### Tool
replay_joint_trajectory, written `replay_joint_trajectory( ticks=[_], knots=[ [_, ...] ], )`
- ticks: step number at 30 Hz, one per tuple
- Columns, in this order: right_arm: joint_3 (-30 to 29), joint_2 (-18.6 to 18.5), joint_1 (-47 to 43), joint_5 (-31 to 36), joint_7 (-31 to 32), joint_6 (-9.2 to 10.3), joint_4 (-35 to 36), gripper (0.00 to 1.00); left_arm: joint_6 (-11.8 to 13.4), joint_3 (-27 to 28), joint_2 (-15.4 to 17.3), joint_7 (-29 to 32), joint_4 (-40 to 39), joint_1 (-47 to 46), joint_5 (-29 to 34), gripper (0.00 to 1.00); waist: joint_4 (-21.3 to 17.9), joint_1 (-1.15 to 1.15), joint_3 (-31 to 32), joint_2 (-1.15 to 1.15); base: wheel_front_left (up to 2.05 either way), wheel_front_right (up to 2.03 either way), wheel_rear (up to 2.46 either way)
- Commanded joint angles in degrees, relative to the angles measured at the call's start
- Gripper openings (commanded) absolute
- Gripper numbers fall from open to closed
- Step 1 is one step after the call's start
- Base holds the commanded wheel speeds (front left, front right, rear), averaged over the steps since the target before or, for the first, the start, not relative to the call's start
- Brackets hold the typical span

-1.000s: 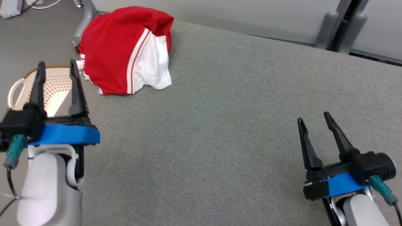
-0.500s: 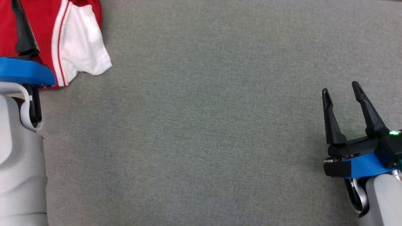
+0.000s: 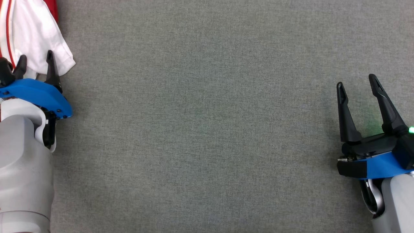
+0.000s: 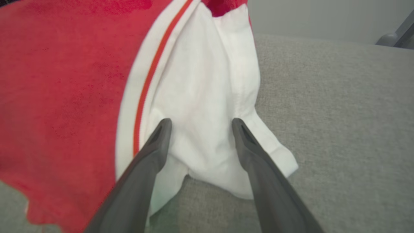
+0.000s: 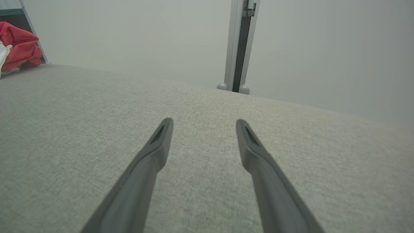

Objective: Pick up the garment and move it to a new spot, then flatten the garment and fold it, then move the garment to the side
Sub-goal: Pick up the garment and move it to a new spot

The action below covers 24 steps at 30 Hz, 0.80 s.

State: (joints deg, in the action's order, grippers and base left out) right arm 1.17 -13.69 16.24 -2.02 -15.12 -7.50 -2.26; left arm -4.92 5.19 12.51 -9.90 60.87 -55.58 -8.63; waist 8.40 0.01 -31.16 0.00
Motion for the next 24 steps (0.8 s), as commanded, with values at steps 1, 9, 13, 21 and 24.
replay_joint_trajectory(
  ticks=[1,9,13,21,24],
  knots=[
    [-0.1,-0.3,0.8,0.2,-0.1,0.02,0.4,1.0,-0.3,0.0,0.3,0.3,1.1,-1.2,-0.5,1.0,-0.1,-0.01,-0.2,0.0,0.0,0.0,0.0],
    [-0.1,-0.4,1.3,0.3,-0.1,0.02,0.3,1.0,-1.4,-1.0,-0.3,4.3,8.9,-2.7,-1.7,0.18,-0.5,-0.01,-0.7,0.0,0.0,0.0,0.0],
    [0.1,0.1,1.4,0.0,-0.1,0.02,-0.1,1.0,-1.6,-1.7,0.4,2.6,9.6,-3.7,-1.4,0.0,-0.8,-0.01,-0.4,0.0,0.0,0.0,0.0],
    [0.2,1.5,1.5,-0.6,-0.1,0.02,-1.2,1.0,-1.5,-2.9,2.0,-2.2,8.5,-6.5,-0.8,0.0,-1.4,-0.01,2.3,0.0,0.0,0.0,0.0],
    [0.3,2.4,1.3,-0.8,-0.1,0.02,-1.9,1.0,-1.5,-3.6,2.6,-3.7,7.3,-7.5,-0.3,0.0,-1.9,-0.01,4.5,0.0,0.0,0.0,0.0]
  ],
)
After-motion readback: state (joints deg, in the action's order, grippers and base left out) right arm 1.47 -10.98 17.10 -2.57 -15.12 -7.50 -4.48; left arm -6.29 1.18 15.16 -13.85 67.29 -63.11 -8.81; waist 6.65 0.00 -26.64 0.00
